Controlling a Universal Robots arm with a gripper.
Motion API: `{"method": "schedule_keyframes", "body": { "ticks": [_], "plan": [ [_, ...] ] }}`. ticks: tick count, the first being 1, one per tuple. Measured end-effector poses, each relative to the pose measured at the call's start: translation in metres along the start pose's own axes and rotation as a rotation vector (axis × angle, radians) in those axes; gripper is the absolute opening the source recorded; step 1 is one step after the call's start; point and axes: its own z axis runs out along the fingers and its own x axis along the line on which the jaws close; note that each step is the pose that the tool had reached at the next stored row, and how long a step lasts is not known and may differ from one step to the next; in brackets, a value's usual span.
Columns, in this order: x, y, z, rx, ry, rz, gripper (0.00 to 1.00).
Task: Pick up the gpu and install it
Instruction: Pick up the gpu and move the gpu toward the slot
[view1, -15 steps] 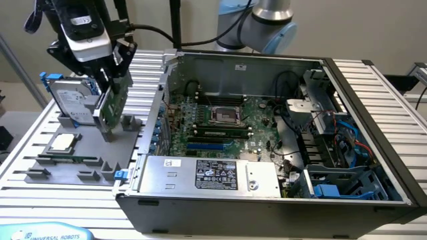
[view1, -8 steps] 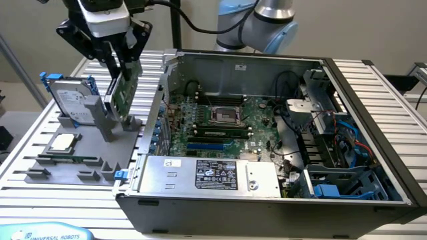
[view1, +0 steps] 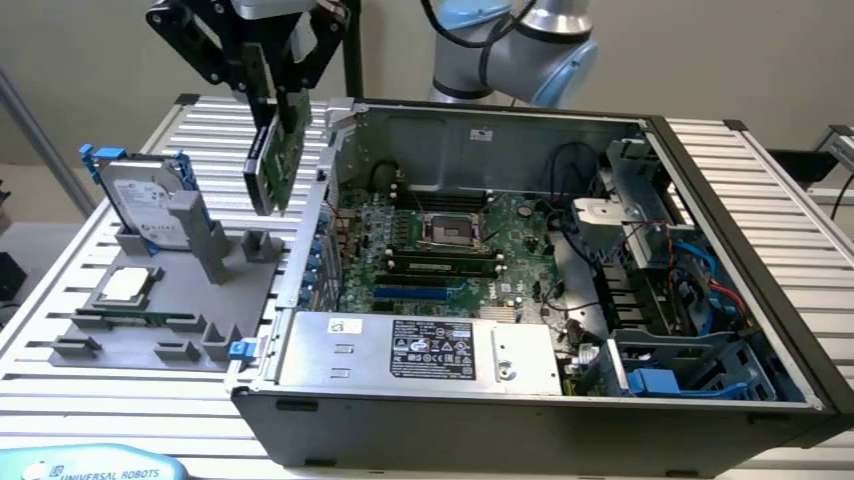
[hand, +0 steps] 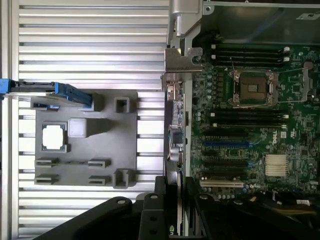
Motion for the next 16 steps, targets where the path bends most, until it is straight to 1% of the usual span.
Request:
{"method": "schedule_keyframes", "body": {
  "ticks": [2,10,14,16],
  "plan": [
    [-0.009,0.0001,-0.0009,0.0004,0.002,0.0,0.27],
    [-0.046,0.0004,-0.0005,0.0003,0.0044,0.0,0.27],
    [-0.064,0.0007,0.0013,0.0002,0.0051,0.0,0.27],
    [-0.073,0.0011,0.0039,0.0004,0.0054,0.0,0.27]
  ]
}}
